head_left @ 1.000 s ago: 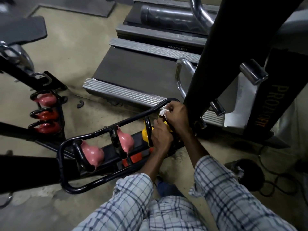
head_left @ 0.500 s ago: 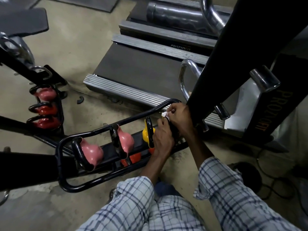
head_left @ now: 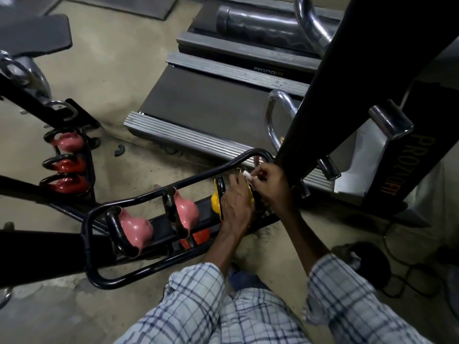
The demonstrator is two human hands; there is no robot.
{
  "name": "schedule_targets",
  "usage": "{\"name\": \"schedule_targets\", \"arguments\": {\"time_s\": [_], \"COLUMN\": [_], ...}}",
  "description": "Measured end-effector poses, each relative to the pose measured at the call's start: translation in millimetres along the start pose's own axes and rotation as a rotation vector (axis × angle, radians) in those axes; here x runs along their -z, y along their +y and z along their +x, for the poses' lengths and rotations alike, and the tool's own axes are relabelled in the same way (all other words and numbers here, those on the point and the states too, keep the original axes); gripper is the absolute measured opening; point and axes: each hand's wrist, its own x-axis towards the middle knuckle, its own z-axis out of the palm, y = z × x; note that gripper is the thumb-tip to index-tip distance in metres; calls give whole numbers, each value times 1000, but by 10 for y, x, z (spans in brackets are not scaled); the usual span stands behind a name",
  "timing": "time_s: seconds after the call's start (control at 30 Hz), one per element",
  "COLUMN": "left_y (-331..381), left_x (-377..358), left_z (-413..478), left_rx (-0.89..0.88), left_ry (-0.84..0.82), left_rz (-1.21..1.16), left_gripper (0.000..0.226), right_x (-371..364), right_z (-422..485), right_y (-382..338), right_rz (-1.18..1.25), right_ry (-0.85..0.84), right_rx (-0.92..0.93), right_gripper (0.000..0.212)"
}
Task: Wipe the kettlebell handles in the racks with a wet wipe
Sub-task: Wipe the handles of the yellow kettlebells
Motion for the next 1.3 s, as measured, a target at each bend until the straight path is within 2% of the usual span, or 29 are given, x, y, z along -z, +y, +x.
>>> {"name": "schedule_targets", "arguments": {"time_s": [0.13, 0.2, 0.4, 0.6, 0.8, 0.93, 1.1, 1.3], "left_y": [-25, -54, -134, -164, -160, -206, -269, -316], "left_x": [67, 96, 138, 52, 87, 108, 164, 253], "left_z": [17, 41, 135, 74, 53, 75, 120, 137], "left_rx": [-67, -131, -165, -236, -236, -219, -249, -253], "left_ry": [-15, -32, -30, 26, 20, 4, -59, -142], "left_rz": [-16, -8, 133, 229, 281, 293, 317, 285], "left_gripper": [85, 91, 92, 94, 98, 103, 115, 114], "right_x": [87, 79, 3, 49, 7, -4, -47, -65], "right_z": [-208, -158, -61, -538, -95, -397, -784, -847], "right_y": [89, 73, -75, 79, -96, 3, 226, 332], "right_rz": [-2, 6, 34, -117, -15, -53, -2, 106], "right_ry": [7, 18, 47, 66, 136, 121, 119, 159], "right_rx": [-7, -22, 3, 48, 50, 61, -36, -177], "right_gripper": [9, 8, 6, 10, 7, 11, 11, 22]}}
